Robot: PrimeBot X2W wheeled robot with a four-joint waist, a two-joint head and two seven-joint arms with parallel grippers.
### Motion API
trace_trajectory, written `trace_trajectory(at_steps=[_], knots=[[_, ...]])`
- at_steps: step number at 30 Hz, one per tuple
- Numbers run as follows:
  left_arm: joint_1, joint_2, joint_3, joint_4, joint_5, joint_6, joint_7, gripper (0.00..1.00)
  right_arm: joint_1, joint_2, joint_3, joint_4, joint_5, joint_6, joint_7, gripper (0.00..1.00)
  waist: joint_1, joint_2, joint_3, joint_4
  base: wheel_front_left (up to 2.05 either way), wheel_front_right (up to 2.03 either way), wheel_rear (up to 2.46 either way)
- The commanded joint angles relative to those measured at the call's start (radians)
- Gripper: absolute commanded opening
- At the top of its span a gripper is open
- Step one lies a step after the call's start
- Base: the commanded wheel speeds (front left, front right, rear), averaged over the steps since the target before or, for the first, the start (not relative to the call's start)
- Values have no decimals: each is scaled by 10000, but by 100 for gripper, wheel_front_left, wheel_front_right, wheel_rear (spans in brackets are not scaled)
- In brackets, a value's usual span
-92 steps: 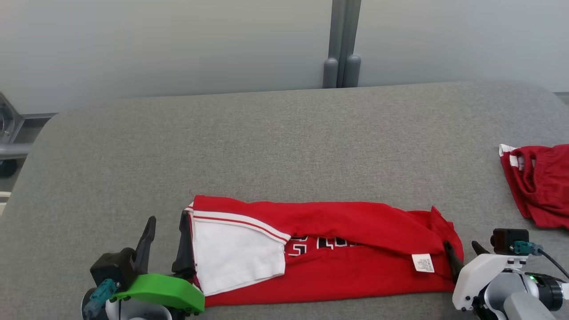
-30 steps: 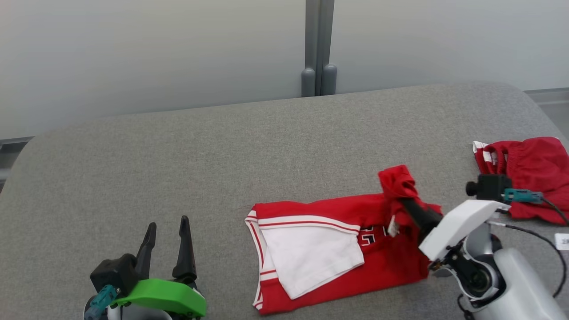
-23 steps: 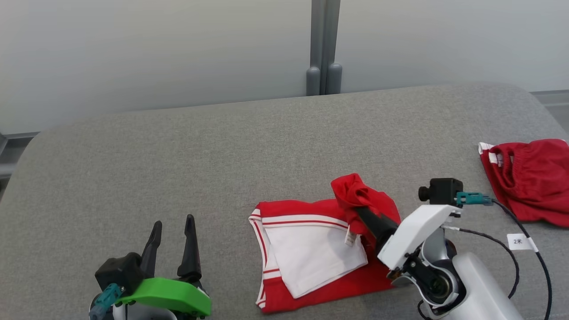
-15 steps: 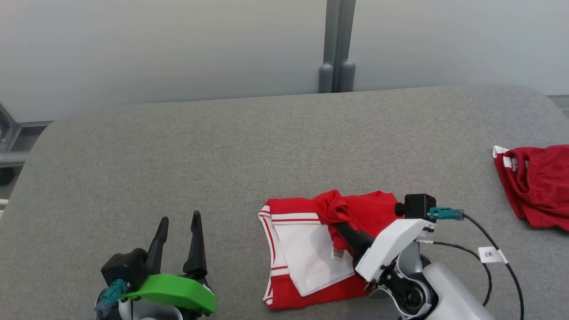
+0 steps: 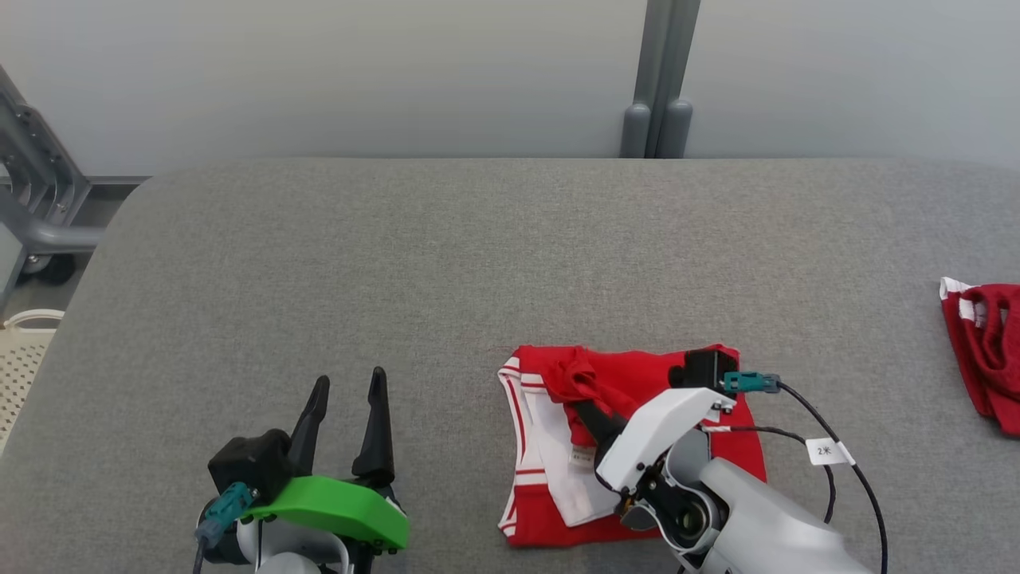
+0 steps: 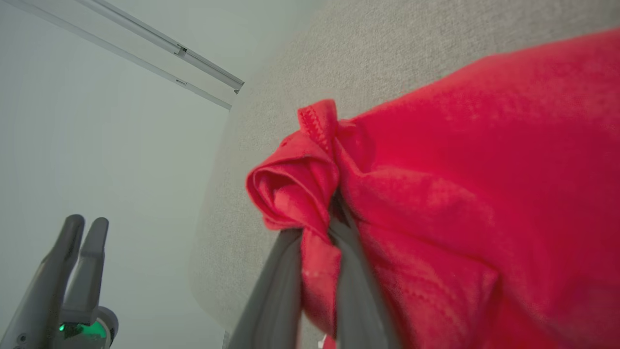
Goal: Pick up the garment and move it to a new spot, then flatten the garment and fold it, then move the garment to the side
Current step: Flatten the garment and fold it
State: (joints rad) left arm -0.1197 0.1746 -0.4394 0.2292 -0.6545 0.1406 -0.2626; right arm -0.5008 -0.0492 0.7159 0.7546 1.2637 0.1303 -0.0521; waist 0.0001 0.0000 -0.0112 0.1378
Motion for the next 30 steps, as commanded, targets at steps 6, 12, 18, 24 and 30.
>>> trace_trajectory(at_steps=[6,12,18,24,30], knots=[[-218,-94,42,174,94,-75,-24,100,-815,-30,1621,696,1370,8,-532,100,-1,0,17,176,0,0,0],[-103,-120,171,144,142,-62,-26,100,-1370,-30,2710,806,1890,6,-1171,100,-1,0,-48,19,0,0,0],[70,-129,299,43,208,-28,-14,100,-1765,-36,2990,947,1810,6,-1901,100,-1,0,-102,-260,0,0,0],[230,-154,304,-99,283,-20,-15,100,-1973,-254,1444,1369,541,6,-2121,100,-1,0,-120,-550,0,0,0],[304,-184,193,-121,321,-45,-15,100,-1179,-479,-451,871,-1339,6,-2124,100,-1,0,-123,-663,0,0,0]])
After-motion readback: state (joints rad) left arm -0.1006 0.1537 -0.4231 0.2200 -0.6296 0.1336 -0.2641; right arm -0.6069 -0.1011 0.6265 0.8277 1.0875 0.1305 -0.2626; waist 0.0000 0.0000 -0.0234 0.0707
